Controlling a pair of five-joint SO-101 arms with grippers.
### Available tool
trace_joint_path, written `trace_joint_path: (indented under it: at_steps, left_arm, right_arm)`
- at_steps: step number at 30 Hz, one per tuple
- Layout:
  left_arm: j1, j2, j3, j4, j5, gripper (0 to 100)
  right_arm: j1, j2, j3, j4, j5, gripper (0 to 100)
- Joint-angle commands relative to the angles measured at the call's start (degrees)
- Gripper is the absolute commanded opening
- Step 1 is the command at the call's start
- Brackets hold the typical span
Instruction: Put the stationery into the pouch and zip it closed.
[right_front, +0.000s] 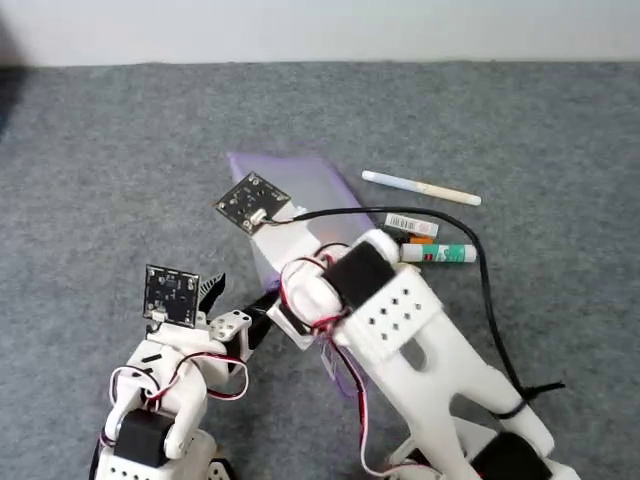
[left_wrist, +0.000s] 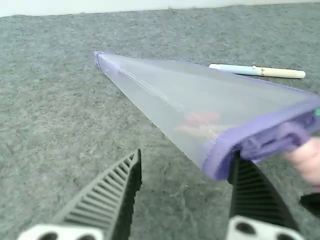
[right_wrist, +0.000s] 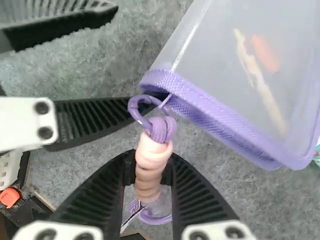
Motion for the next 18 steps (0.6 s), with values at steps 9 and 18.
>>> trace_joint_path:
  at_steps: [9,18]
  left_arm:
    - [0.1,-0.4,0.1,-1.3,0.4,27]
    - [0.5,-0.4,0.2,-1.6,0.3,17]
  right_arm:
    - [-5.5,-5.2,-3.0,4.0,0.7,0.8]
    - [-6.5,-5.5,-2.7,5.1,0.7,0.8]
